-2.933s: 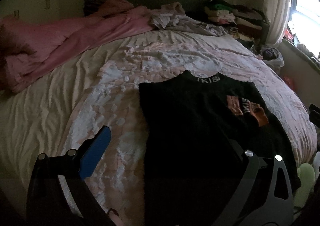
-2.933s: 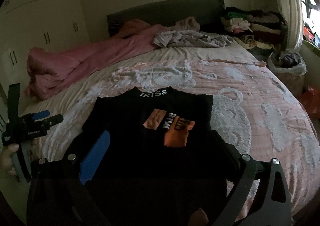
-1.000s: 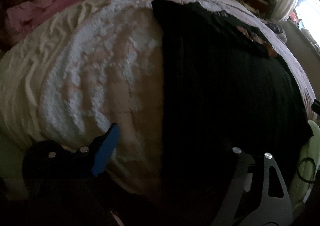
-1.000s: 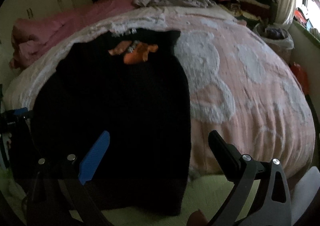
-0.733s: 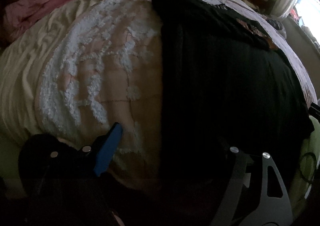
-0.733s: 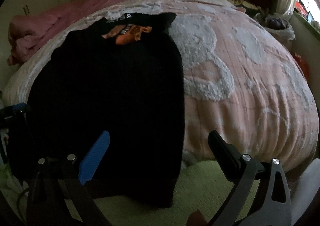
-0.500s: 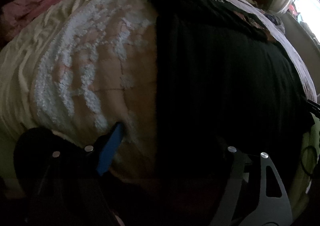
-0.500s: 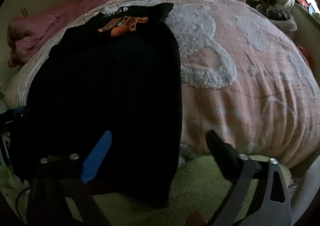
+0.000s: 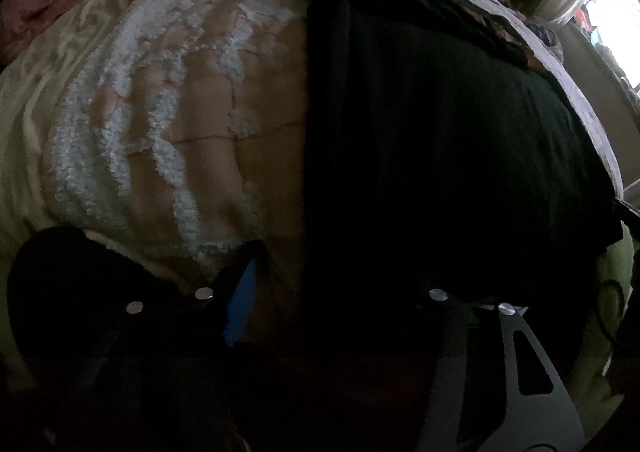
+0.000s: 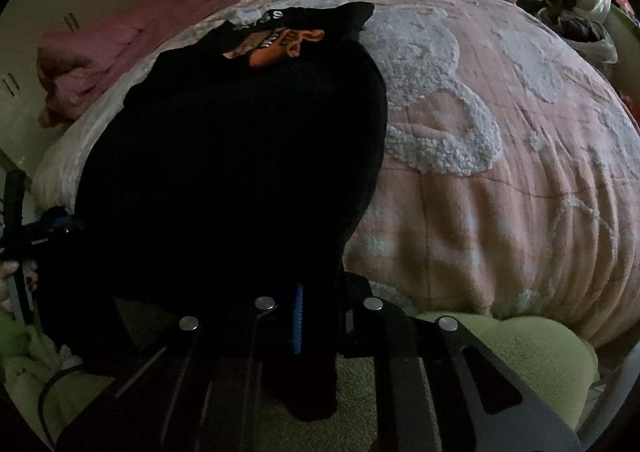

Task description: Fold small clothes

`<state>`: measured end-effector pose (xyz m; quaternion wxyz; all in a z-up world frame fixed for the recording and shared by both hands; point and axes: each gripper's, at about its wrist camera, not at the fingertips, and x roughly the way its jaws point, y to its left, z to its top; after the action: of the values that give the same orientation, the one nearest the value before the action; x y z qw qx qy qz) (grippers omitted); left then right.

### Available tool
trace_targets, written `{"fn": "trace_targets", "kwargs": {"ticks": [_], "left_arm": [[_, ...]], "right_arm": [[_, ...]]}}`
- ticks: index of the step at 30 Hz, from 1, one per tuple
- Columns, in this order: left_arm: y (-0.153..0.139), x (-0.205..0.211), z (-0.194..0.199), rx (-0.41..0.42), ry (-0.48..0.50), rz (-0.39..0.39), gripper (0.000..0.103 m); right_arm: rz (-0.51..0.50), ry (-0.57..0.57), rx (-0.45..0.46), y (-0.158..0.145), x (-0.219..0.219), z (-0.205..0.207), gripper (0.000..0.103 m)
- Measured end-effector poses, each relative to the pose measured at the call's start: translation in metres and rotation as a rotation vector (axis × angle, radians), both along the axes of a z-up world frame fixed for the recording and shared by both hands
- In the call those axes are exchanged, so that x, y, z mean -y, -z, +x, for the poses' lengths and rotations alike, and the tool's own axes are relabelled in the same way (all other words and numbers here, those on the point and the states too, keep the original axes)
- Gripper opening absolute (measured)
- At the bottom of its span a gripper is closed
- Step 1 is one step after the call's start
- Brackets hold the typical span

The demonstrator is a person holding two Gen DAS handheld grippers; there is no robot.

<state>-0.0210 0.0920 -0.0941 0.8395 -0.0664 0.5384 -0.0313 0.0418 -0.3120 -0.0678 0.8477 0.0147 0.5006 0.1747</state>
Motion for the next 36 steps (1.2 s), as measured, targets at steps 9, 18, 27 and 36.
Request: {"fn": "trace_targets", "kwargs": {"ticks": [9,18,27,36], "left_arm": [[-0.002,0.01,0.0,-0.003,0.028,0.046,0.034],[-0.005,0.01,0.003,0.015,0.009,0.04,0.013],[-0.035,0.009,-0.004,0.093,0.045,-0.003,0.004],[-0.078,-0.004,0.006,0.213,0.008,-0.052,0.004]], "right_arm": [[0.0,0.002,-0.033,0.01,-0.001,0.005,0.03],[0.037,-0.013,-0.003,0.003,0.0,0.004,0.009],[0.093,-0.02,0.088,-0.026,0.002,-0.004,0.008],[0.151,0.021,0.213,-0.065,0.01,-0.001,0.008]]}}
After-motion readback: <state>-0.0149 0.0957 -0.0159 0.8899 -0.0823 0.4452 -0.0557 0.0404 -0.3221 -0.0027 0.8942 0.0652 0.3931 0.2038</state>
